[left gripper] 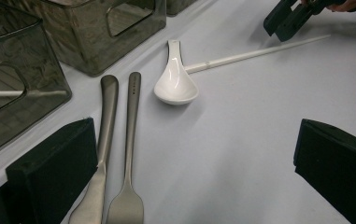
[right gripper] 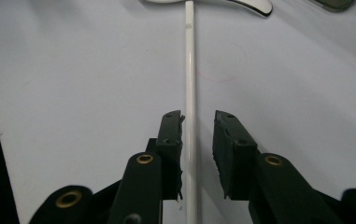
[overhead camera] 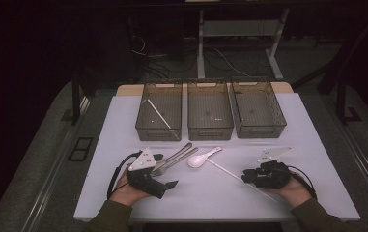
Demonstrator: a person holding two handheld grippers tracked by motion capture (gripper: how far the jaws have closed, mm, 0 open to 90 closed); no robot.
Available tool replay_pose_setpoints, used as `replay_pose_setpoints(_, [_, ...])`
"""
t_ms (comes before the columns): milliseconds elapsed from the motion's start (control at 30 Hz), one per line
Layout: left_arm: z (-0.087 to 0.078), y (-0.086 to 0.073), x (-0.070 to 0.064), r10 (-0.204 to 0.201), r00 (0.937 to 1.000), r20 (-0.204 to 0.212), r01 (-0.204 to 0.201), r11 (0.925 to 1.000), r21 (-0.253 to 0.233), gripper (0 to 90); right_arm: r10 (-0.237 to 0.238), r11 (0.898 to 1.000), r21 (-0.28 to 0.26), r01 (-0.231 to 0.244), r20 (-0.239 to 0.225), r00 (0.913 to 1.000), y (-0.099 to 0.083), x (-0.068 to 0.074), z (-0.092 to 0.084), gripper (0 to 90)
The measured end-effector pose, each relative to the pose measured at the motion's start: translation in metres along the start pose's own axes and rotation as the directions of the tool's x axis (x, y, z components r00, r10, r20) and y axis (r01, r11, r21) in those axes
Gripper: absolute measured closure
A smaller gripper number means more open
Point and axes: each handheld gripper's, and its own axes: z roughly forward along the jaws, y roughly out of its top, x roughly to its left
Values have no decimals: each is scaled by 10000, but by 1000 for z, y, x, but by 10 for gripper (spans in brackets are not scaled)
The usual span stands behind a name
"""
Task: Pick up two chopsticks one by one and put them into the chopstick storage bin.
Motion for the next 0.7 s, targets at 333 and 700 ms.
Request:
replay_pose_setpoints(333, [0,0,-1,31,10000,53,-31,10000,11,0,-311,9979,568,309,23,9995,-1,3,11,790])
replay_pose_setpoints(700, [1,0,-1,36,10000,49,-36,10000,8,0,-770,9949,703,726,621,9951,-2,10,13,824])
